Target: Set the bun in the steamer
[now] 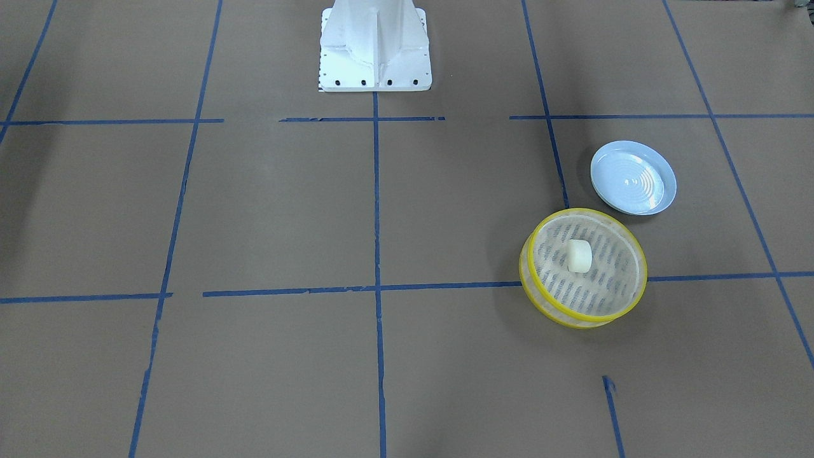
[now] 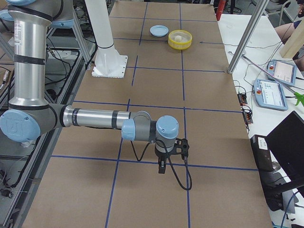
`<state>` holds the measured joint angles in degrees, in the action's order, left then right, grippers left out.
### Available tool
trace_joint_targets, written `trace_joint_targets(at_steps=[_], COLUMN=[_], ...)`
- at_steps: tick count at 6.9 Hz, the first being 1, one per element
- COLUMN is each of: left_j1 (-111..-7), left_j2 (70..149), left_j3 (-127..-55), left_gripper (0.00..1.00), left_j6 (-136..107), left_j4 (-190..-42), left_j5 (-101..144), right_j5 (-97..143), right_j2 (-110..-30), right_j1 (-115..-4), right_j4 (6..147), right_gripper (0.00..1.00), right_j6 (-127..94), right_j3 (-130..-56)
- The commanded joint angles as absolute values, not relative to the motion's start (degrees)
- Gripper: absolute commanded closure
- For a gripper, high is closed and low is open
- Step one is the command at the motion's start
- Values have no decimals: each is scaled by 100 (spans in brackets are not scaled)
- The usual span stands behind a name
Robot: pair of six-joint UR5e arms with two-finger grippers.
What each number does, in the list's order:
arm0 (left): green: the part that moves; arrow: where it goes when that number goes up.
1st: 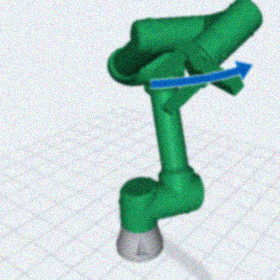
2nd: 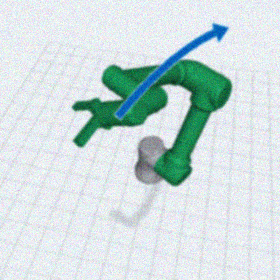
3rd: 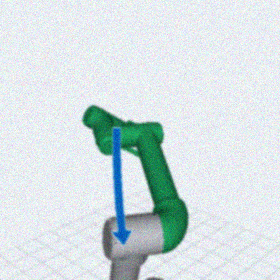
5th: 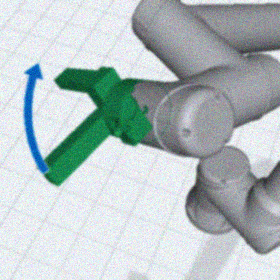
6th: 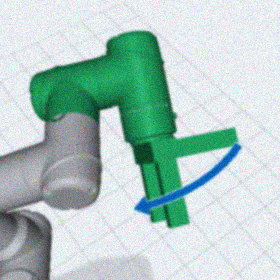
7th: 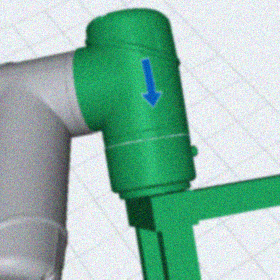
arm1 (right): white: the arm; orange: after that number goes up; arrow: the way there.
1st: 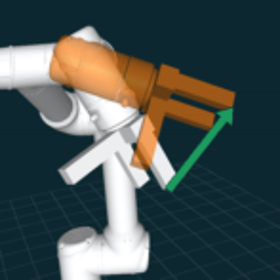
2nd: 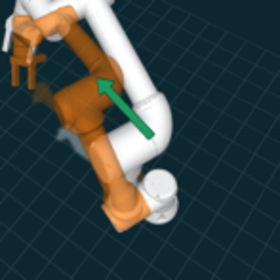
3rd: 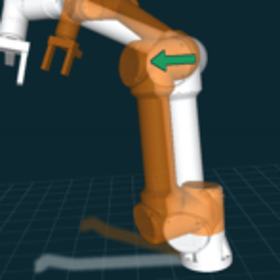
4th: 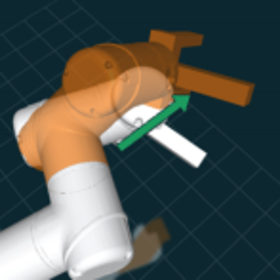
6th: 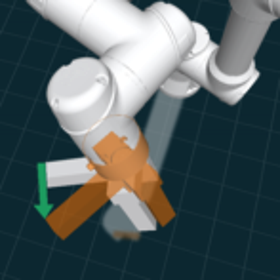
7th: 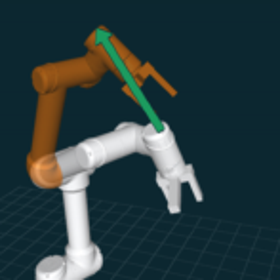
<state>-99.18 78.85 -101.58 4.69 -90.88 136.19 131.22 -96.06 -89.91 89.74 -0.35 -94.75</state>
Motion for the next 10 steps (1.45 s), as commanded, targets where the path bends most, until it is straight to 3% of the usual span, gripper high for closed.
trace_joint_targets(at_steps=[1,5,10], left_j1=[-9923,-9958,-9949], left_j2=[7796,7673,8128], left_j3=[-10160,-10196,-10134], left_gripper=[0,0,0], left_j6=[448,492,475], left_j4=[-9097,-9141,-9089], left_j5=[13702,13746,13737], right_j5=[13122,13122,13122], right_j2=[-9606,-9606,-9606], right_j1=[-8991,-8991,-8991], right_j4=[8974,8974,8974], right_gripper=[0,0,0], right_j6=[-35,-35,-35], right_j3=[-9475,-9475,-9475])
